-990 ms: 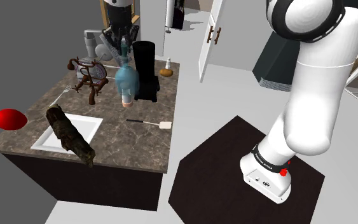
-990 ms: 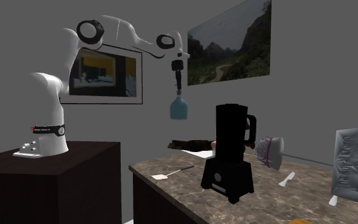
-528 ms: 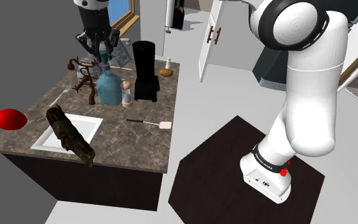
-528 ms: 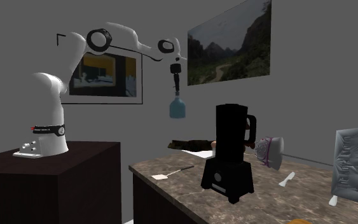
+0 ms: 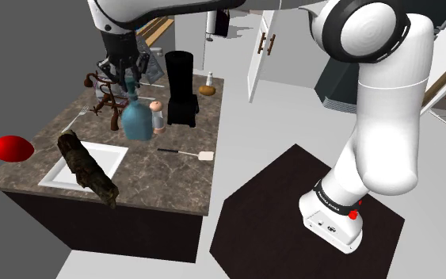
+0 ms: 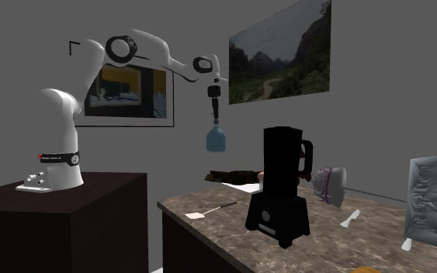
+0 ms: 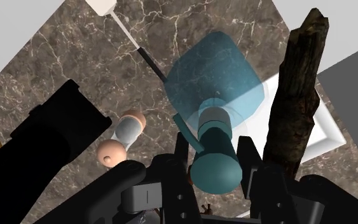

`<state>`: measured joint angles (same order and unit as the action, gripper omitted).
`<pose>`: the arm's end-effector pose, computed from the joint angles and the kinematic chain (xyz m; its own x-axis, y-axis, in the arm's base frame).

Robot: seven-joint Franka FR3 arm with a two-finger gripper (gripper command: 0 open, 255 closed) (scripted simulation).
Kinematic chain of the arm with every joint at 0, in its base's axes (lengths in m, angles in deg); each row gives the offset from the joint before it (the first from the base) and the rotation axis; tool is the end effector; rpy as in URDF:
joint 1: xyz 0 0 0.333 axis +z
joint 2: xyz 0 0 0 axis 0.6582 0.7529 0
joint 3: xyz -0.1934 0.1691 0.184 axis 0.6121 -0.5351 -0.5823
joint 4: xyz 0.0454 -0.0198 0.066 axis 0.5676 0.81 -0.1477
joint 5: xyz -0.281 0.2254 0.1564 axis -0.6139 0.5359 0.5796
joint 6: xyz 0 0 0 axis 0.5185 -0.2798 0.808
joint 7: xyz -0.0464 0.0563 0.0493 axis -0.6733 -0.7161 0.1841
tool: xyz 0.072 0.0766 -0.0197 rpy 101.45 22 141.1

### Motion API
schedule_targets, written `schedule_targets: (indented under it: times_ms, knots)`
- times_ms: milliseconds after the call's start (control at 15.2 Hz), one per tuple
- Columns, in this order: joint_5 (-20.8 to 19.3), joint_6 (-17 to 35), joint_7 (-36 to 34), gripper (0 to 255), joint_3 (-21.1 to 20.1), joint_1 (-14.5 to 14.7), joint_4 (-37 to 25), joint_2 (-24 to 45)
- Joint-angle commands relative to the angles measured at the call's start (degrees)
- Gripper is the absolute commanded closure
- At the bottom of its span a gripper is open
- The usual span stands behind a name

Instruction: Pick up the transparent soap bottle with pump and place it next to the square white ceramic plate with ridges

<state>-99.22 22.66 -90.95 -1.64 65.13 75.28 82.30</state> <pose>0.5963 0.3757 0.4696 0.9933 0.0661 0.0944 0.0599 -0.9959 0.0680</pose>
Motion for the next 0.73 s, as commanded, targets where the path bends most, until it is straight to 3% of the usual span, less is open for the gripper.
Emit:
schedule_targets:
  times_ms: [0,660]
  knots:
    - [-0.1,1.4,-0.3,255,0.0,0.0,1.3,0.1]
    - [-0.7,8.4,-1.3,255,0.3,-0.3,7.2,1.2]
